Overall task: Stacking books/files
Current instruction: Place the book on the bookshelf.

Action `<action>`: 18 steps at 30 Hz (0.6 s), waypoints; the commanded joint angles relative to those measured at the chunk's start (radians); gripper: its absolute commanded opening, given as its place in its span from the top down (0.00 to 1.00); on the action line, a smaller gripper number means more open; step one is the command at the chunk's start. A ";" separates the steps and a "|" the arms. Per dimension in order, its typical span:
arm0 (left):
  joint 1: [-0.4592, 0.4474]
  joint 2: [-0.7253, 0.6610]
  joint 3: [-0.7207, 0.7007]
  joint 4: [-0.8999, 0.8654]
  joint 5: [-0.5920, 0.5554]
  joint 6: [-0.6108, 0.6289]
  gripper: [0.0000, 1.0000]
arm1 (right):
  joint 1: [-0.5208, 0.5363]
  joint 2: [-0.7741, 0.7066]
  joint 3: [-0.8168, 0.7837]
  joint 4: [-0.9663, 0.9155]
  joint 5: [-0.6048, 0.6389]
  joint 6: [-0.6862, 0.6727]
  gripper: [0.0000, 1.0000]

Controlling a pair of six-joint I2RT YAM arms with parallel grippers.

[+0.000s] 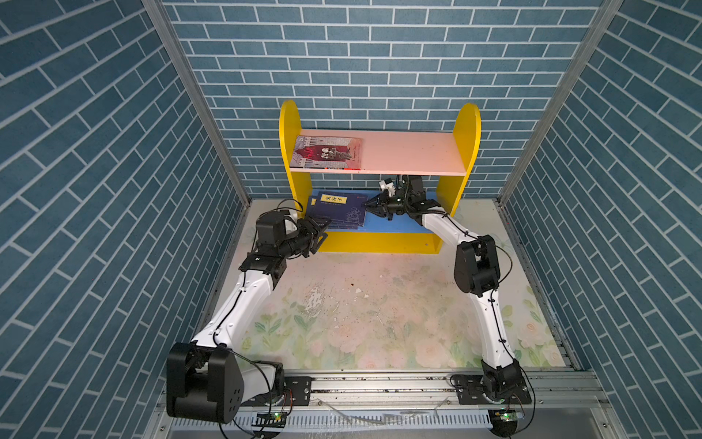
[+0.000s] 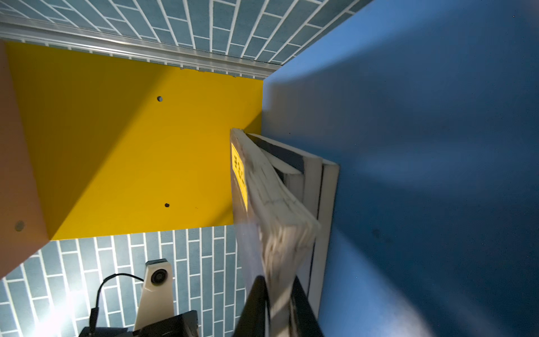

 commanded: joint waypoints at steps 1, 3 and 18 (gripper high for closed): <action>0.010 -0.022 0.010 0.007 0.009 0.007 0.39 | 0.005 0.013 0.035 -0.012 -0.022 -0.027 0.93; 0.010 -0.023 0.012 0.006 0.011 0.008 0.39 | 0.001 0.016 0.056 -0.049 -0.026 -0.057 0.94; 0.017 -0.017 0.023 -0.004 0.011 0.013 0.39 | -0.001 0.158 0.321 -0.178 -0.098 -0.121 0.96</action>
